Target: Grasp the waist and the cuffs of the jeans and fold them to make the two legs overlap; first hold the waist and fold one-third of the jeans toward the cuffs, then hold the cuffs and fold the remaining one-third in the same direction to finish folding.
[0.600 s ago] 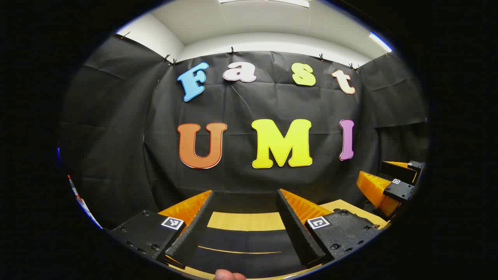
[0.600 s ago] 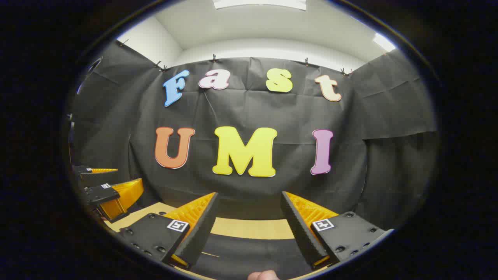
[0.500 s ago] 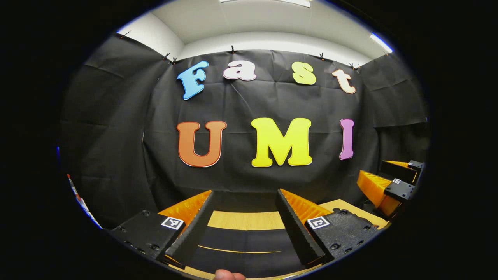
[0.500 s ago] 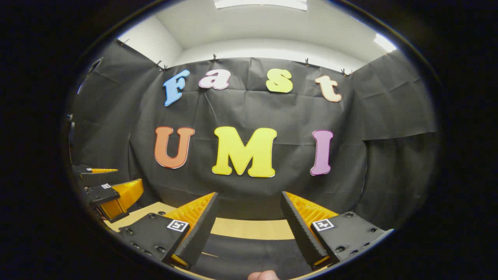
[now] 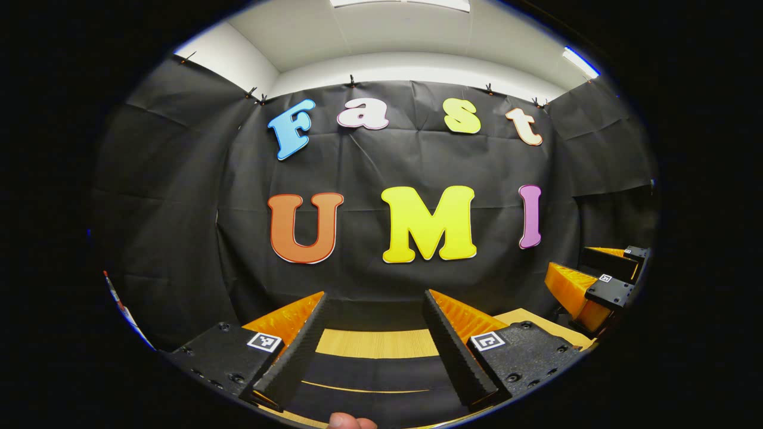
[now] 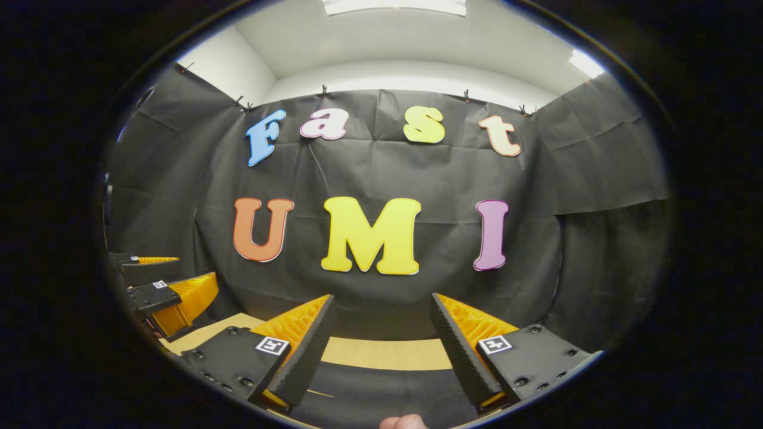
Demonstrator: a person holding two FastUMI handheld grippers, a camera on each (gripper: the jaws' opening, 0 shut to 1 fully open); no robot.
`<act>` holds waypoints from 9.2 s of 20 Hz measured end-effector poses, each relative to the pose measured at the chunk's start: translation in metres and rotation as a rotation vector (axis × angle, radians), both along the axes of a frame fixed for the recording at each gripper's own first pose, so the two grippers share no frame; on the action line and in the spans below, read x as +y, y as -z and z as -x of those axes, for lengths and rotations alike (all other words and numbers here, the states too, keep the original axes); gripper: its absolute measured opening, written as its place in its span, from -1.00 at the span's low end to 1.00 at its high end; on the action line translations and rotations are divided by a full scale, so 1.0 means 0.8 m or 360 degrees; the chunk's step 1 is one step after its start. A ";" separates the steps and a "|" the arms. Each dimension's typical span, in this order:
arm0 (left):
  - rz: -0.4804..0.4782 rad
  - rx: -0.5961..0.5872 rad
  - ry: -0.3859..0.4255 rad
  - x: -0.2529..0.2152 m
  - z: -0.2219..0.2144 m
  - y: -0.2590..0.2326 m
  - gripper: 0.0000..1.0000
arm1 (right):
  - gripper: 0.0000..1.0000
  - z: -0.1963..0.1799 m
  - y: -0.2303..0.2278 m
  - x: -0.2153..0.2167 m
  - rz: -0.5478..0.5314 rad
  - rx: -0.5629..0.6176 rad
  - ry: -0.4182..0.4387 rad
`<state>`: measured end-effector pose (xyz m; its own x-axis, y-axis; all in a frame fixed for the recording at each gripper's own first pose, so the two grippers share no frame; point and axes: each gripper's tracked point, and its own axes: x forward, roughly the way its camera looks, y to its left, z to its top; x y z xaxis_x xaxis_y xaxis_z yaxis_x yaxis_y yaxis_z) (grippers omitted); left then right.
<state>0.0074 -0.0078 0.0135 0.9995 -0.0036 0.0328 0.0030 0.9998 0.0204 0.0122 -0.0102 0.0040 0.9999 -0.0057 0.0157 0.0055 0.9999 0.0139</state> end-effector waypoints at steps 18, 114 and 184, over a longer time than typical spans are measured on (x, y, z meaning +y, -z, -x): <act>0.0070 0.0138 -0.0091 0.021 -0.008 0.049 0.98 | 0.98 0.008 0.057 -0.119 0.0046 0.0146 0.0088; 0.2685 0.1378 -0.1214 0.317 -0.014 0.422 -0.93 | -0.99 0.018 0.392 -0.410 -0.2285 0.1354 0.1024; 0.1856 0.2172 -0.0710 0.441 -0.651 0.100 0.56 | 0.92 -0.253 0.359 -0.400 -0.2320 0.1322 0.0878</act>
<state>0.5284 0.3446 -0.0667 0.2515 -0.3353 -0.9079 -0.8136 0.4348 -0.3860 0.2150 -0.3300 -0.2831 0.6173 0.1413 -0.7740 0.7754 0.0570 0.6288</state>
